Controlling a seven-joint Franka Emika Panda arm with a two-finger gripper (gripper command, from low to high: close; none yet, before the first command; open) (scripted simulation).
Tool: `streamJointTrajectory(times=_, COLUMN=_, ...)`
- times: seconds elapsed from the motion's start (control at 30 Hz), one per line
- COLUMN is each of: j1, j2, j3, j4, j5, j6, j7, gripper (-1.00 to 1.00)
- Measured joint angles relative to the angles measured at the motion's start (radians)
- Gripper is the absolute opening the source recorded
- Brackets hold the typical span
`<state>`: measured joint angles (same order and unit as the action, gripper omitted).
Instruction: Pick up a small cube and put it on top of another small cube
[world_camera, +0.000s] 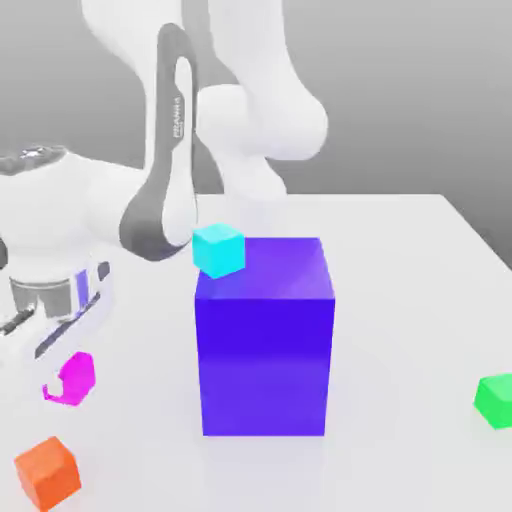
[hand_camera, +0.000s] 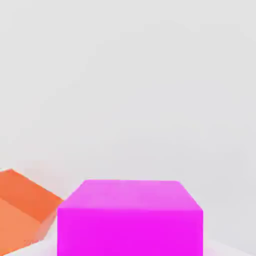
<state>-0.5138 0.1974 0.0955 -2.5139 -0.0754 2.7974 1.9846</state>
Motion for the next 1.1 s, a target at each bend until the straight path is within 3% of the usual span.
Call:
streamJointTrajectory(times=0.13, j1=0.097, j2=0.010, j3=0.106, j4=0.047, j5=-0.041, j6=-0.037, j7=-0.064, gripper=-1.00)
streamJointTrajectory(times=0.8, j1=0.533, j2=0.004, j3=0.616, j4=0.073, j5=-0.157, j6=-0.211, j7=-0.377, gripper=-1.00)
streamJointTrajectory(times=0.97, j1=0.647, j2=0.136, j3=0.514, j4=0.085, j5=-0.349, j6=-0.125, j7=-0.273, gripper=-1.00)
streamJointTrajectory(times=1.0, j1=0.668, j2=0.162, j3=0.487, j4=0.088, j5=-0.383, j6=-0.106, j7=-0.250, gripper=1.00)
streamJointTrajectory(times=1.1, j1=0.668, j2=0.162, j3=0.487, j4=0.088, j5=-0.383, j6=-0.106, j7=-0.250, gripper=1.00)
